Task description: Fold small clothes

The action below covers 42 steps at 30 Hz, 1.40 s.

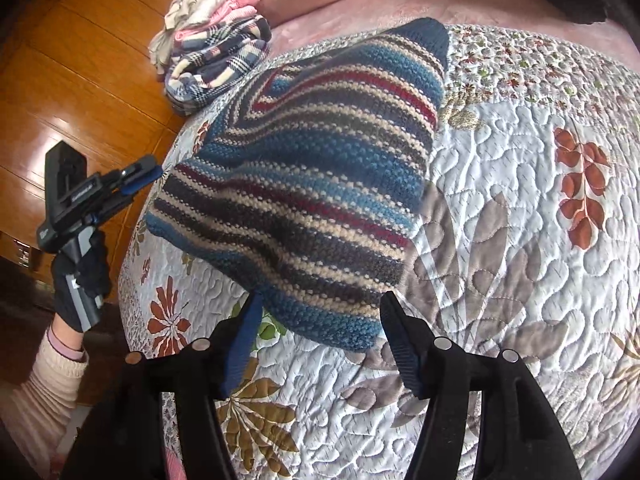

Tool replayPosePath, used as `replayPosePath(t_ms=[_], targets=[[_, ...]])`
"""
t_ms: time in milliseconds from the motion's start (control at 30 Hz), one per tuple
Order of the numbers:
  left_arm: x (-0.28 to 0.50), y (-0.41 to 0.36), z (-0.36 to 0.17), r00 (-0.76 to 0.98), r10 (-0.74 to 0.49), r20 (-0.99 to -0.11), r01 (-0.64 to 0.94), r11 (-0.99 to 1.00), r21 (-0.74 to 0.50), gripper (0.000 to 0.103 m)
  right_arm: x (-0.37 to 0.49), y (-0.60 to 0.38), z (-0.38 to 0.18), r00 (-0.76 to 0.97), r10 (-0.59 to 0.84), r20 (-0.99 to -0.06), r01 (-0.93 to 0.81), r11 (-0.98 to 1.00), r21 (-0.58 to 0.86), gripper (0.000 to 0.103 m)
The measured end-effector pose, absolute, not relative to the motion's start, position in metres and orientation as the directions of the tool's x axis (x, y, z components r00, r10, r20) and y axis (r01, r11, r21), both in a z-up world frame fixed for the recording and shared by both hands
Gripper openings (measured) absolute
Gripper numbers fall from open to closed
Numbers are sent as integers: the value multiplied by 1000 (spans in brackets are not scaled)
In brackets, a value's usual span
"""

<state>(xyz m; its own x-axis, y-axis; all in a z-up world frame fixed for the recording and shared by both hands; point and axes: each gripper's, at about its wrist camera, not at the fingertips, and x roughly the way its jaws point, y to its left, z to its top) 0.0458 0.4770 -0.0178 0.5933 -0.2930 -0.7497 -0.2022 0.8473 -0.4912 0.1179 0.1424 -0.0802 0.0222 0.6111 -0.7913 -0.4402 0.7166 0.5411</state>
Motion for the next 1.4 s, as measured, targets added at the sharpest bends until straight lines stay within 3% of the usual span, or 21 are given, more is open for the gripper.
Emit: replayPosePath(t_ms=[200,333,400,467,633,767,867,1067,1267,1400], targets=[[40,447,-35,530,-344,-775,-167,854,-494,45,118,139,-91,-7,624,-781,-387,719,577,63],[48,444,-49,501,-345,-794,-190,851,-490,42,118,144,-95,-13,624,-781,-380,719,581,64],[49,446,-52,492,-378,-784,-186,834,-519,15,118,144,-97,-17,628,-778,-374,718,588,63],[45,451,-53,502,-386,-774,-190,824,-534,13,120,145,-98,-16,631,-776,-374,716,590,63],[28,473,-59,538,-411,-736,-222,773,-594,12,120,148,-99,-20,634,-773,-383,709,592,63],[29,473,-78,499,-396,-771,-239,792,-561,11,121,155,-106,-23,610,-792,-386,725,570,63],[34,471,-95,472,-379,-796,-256,805,-536,11,122,159,-113,-29,591,-806,-373,741,558,54],[38,466,-101,464,-357,-811,-249,825,-506,12,120,165,-120,-26,566,-824,-392,752,529,52],[36,466,-83,464,-373,-803,-237,822,-519,22,121,163,-118,-44,585,-810,-374,742,556,57],[31,476,-52,526,-365,-768,-204,822,-531,43,122,148,-102,-15,610,-792,-397,724,565,63]])
